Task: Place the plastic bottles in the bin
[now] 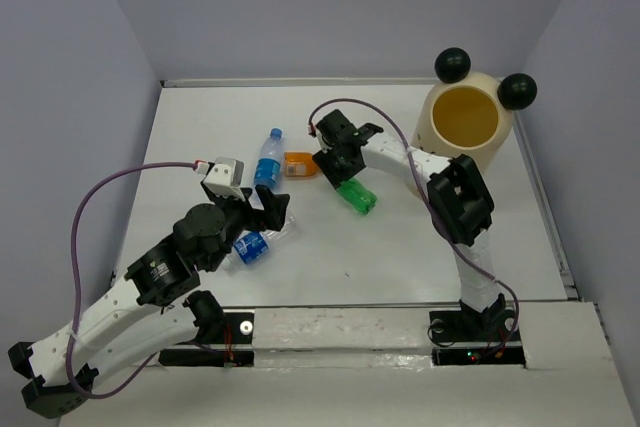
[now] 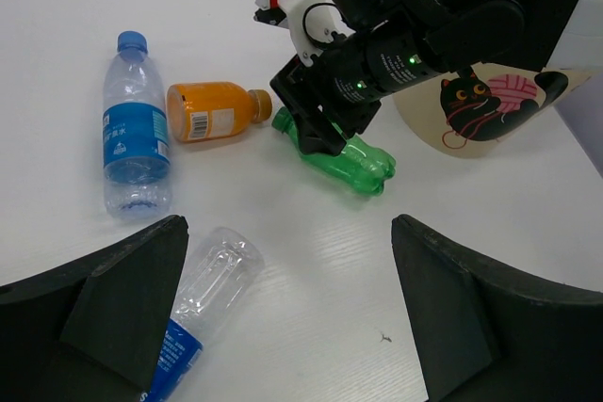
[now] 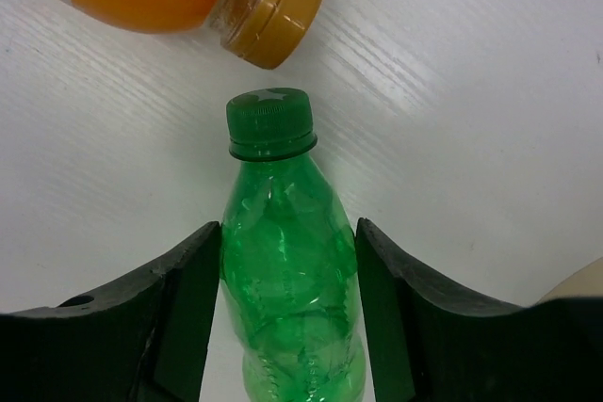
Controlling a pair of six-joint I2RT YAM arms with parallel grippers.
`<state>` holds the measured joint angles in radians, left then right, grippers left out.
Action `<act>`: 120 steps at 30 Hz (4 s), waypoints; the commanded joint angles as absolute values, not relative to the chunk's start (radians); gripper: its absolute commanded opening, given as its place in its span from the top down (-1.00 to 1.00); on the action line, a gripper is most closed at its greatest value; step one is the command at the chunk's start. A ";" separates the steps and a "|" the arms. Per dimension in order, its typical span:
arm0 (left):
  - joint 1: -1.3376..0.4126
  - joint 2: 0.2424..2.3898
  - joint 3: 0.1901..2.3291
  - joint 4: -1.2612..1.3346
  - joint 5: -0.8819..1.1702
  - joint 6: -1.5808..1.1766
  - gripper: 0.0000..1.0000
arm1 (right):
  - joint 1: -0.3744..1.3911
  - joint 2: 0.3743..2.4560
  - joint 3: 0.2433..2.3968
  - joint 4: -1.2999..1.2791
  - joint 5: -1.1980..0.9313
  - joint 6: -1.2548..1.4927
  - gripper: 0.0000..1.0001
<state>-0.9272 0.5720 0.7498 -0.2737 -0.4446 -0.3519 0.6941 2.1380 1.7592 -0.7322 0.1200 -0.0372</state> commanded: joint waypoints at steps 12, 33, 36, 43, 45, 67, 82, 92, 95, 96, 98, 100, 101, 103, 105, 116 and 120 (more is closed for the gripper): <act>-0.911 0.548 0.739 -0.230 -0.437 -0.341 -0.98 | 0.692 1.691 1.508 -0.635 0.114 0.087 0.40; -0.891 0.509 0.735 -0.213 -0.411 -0.319 -0.98 | 0.528 1.034 1.155 0.274 0.752 -0.311 0.40; -0.890 0.506 0.735 -0.213 -0.410 -0.318 -0.98 | 0.497 1.019 1.073 0.365 0.695 -0.325 0.41; -0.890 0.505 0.733 -0.210 -0.402 -0.316 -0.98 | 0.465 1.039 0.985 0.439 0.657 -0.328 0.41; -0.890 0.502 0.733 -0.212 -0.403 -0.318 -0.98 | 0.465 1.035 0.974 0.431 0.660 -0.318 0.31; -0.844 0.431 0.727 -0.190 -0.471 -0.339 -0.98 | 0.619 1.169 1.230 -0.272 0.091 0.141 0.05; -0.807 0.364 0.747 -0.259 -0.748 -0.403 -0.97 | 0.980 1.647 1.388 -0.276 -0.347 -0.167 -0.72; -0.792 0.273 0.788 -0.347 -1.006 -0.505 -0.97 | 1.123 1.905 1.612 -0.365 -0.288 -0.363 -0.76; -0.792 0.218 0.788 -0.389 -1.058 -0.548 -0.97 | 1.146 1.974 1.669 -0.376 -0.295 -0.385 -0.76; -0.792 0.203 0.788 -0.400 -1.072 -0.567 -0.97 | 1.157 1.988 1.681 -0.377 -0.296 -0.394 -0.76; -0.792 0.149 0.778 -0.400 -1.095 -0.574 -0.97 | 1.157 2.031 1.715 -0.387 -0.296 -0.403 -0.77; -0.792 0.115 0.761 -0.377 -1.095 -0.565 -0.97 | 1.166 2.058 1.736 -0.390 -0.298 -0.411 -0.78; -0.792 0.095 0.753 -0.362 -1.089 -0.557 -0.96 | 1.166 2.072 1.746 -0.391 -0.295 -0.413 -0.78; -0.792 0.091 0.750 -0.356 -1.075 -0.551 -0.96 | 1.166 2.111 1.769 -0.393 -0.293 -0.417 -0.78; -0.792 0.109 0.747 -0.350 -1.059 -0.540 -0.96 | 1.166 2.137 1.782 -0.391 -0.285 -0.419 -0.78; -0.788 0.160 0.741 -0.314 -0.974 -0.506 -0.97 | 1.184 2.264 1.870 -0.391 -0.285 -0.399 -0.58; -0.787 0.161 0.738 -0.316 -0.965 -0.506 -0.97 | 1.193 2.267 1.856 -0.359 -0.245 -0.379 -0.32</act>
